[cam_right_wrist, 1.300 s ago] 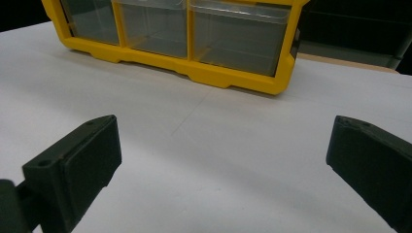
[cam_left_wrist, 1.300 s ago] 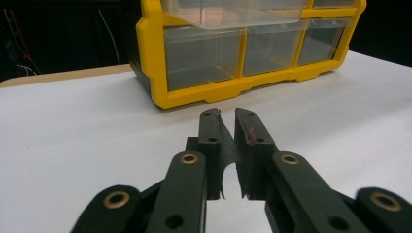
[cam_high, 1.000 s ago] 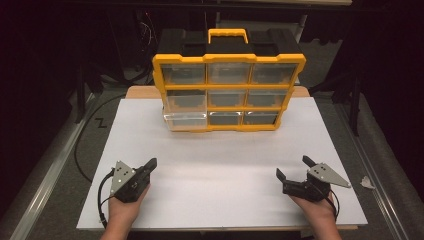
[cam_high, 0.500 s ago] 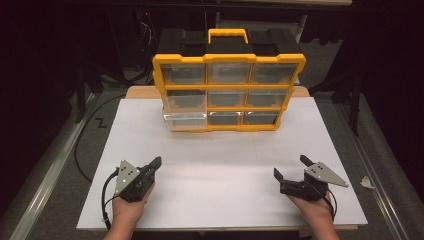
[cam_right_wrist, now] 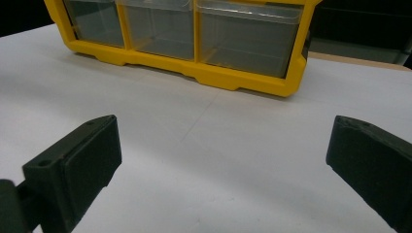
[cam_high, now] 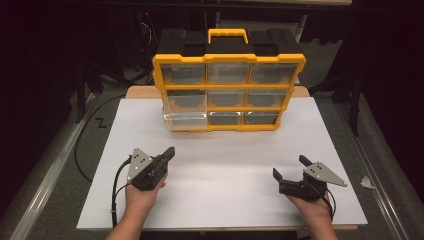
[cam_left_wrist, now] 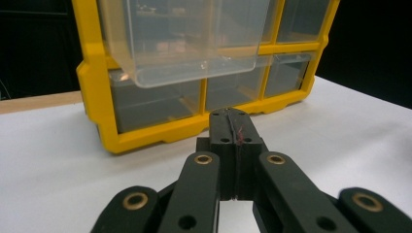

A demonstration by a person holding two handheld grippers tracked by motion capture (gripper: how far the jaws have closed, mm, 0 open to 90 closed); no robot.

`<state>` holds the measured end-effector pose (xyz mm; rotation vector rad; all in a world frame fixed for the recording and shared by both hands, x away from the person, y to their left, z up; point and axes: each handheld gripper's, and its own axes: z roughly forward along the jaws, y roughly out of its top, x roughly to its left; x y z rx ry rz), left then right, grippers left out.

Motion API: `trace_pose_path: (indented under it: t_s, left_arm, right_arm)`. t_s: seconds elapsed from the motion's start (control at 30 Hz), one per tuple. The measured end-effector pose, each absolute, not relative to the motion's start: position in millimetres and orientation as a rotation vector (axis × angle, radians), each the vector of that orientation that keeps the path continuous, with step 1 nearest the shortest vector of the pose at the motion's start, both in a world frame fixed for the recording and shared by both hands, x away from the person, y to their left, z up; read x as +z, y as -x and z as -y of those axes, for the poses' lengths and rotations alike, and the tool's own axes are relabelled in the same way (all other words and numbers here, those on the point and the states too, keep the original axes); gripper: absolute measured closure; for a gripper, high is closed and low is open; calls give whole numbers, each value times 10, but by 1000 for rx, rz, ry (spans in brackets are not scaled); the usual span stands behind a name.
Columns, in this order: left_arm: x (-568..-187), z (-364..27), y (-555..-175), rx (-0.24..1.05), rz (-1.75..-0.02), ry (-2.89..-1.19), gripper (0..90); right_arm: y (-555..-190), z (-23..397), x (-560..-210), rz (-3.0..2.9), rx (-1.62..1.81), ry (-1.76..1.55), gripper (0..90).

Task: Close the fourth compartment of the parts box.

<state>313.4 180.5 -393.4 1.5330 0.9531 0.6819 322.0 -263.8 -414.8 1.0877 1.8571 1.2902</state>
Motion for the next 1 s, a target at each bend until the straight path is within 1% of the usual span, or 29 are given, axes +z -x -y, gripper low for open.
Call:
trace_pose_path:
  t_s: [0.2, 0.47, 0.6, 1.0]
  left_arm:
    - [-3865, -1725, -3237, 658, -962, -1518, 895]
    - [-3713, -1631, -3392, 697, -977, -1514, 896]
    - [-3651, -1608, -3469, 696, -992, -1494, 896]
    - [-3527, -1504, -3619, 728, -996, -1511, 896]
  right_arm:
    - [-3214, 2655, -4145, -1853, 1292, -1089, 8]
    - [-3222, 2644, -4146, -1863, 1289, -1078, 8]
    - [-3224, 2645, -4144, -1863, 1290, -1075, 8]
    - [-3224, 2649, -4138, -1857, 1293, -1080, 9]
